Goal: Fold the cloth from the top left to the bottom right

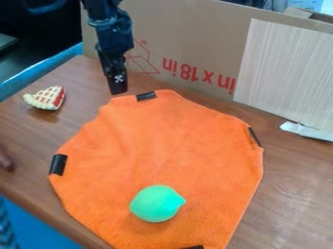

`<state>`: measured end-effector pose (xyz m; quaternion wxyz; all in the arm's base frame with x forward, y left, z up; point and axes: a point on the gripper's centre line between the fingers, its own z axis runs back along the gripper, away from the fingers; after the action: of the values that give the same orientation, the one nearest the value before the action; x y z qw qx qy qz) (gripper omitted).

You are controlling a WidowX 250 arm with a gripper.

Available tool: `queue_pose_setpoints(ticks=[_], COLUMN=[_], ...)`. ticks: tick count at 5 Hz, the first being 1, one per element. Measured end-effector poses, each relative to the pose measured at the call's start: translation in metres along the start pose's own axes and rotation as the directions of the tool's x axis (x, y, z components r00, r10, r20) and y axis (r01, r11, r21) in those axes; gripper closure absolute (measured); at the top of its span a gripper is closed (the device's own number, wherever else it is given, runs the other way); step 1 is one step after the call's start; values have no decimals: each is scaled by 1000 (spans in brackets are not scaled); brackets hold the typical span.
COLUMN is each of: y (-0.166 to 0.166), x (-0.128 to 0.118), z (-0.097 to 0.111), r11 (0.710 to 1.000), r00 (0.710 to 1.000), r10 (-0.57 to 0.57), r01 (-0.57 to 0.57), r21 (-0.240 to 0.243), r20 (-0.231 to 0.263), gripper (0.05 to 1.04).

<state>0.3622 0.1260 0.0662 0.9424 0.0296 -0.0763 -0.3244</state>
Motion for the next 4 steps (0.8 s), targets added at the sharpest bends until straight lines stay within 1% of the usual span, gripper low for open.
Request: queue_pose_setpoints(ticks=[1,2,3,4], y=[19,35,45,46], x=[13,23,28,32], z=[-14,-27,-42,-55], r11=[999,999,999,999], r00=[1000,1000,1000,999], r10=[-5,-2,8,6], r01=[5,2,-8,-5], r21=[35,47,39,34], r20=[-3,-2,-18,-35], gripper=[83,83,83,83])
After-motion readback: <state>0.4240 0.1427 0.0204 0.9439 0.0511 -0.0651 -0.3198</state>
